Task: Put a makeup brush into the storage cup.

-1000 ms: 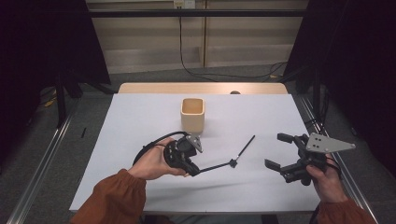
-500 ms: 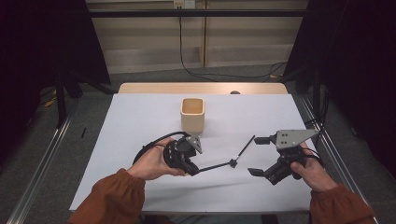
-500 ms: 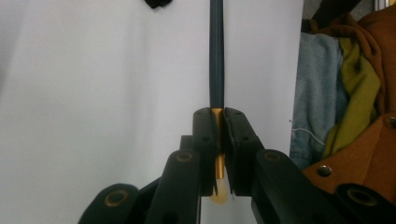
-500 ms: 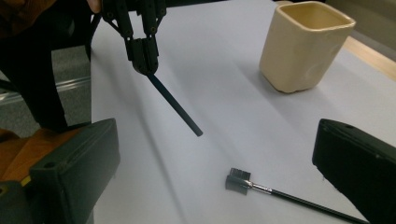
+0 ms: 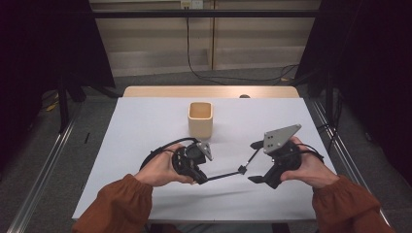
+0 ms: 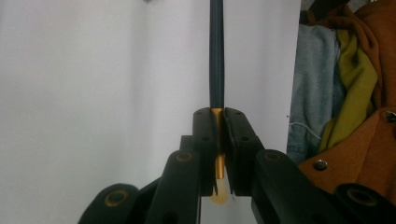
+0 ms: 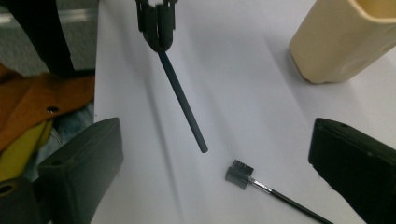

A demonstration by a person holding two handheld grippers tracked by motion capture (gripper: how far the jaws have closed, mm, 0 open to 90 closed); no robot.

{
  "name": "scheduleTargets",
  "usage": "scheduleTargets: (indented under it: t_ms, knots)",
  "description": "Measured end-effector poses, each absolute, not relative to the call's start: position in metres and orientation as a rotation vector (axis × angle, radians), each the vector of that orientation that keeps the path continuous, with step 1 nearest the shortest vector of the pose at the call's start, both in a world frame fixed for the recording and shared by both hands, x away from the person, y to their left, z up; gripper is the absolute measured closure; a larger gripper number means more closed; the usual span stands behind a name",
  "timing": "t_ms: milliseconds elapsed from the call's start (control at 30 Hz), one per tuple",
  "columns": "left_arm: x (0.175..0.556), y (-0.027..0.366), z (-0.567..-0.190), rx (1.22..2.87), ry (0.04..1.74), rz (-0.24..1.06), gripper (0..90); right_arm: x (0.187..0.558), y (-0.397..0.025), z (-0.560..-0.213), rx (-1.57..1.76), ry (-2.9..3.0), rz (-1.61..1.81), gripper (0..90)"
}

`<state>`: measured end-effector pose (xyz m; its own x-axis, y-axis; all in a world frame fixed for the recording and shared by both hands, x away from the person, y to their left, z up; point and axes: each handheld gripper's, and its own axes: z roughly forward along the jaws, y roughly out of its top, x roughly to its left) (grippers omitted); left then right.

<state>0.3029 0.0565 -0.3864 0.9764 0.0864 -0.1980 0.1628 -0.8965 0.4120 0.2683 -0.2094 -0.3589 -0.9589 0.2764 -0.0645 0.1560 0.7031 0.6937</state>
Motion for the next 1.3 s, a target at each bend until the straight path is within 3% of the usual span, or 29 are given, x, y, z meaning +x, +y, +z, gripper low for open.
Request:
scheduleTargets:
  t_ms: [133, 467, 700, 867, 1067, 1233, 1300]
  knots:
    - [0.305, 0.055, -0.387, 2.712, 0.151, -0.246, 84.0, 0.273, -0.199, -0.361, 0.297, 2.825, 0.994, 5.5]
    - [0.304, 0.051, -0.391, 2.726, 0.135, -0.262, 84.0, 0.281, -0.170, -0.369, 0.141, 2.966, 0.770, 20.8]
    - [0.302, 0.049, -0.392, 2.722, 0.151, -0.282, 84.0, 0.285, -0.161, -0.378, 0.132, 3.028, 0.642, 24.4]
    - [0.301, 0.047, -0.392, 2.738, 0.110, -0.256, 84.0, 0.288, -0.155, -0.383, 0.110, 3.056, 0.623, 34.1]
    - [0.303, 0.047, -0.393, 2.730, 0.124, -0.265, 84.0, 0.283, -0.147, -0.392, 0.051, 3.062, 0.550, 31.7]
    - [0.301, 0.046, -0.394, 2.725, 0.122, -0.280, 84.0, 0.288, -0.146, -0.399, 0.063, 3.080, 0.575, 52.5]
    - [0.300, 0.046, -0.395, 2.713, 0.136, -0.277, 84.0, 0.287, -0.145, -0.400, 0.074, 3.086, 0.564, 54.1]
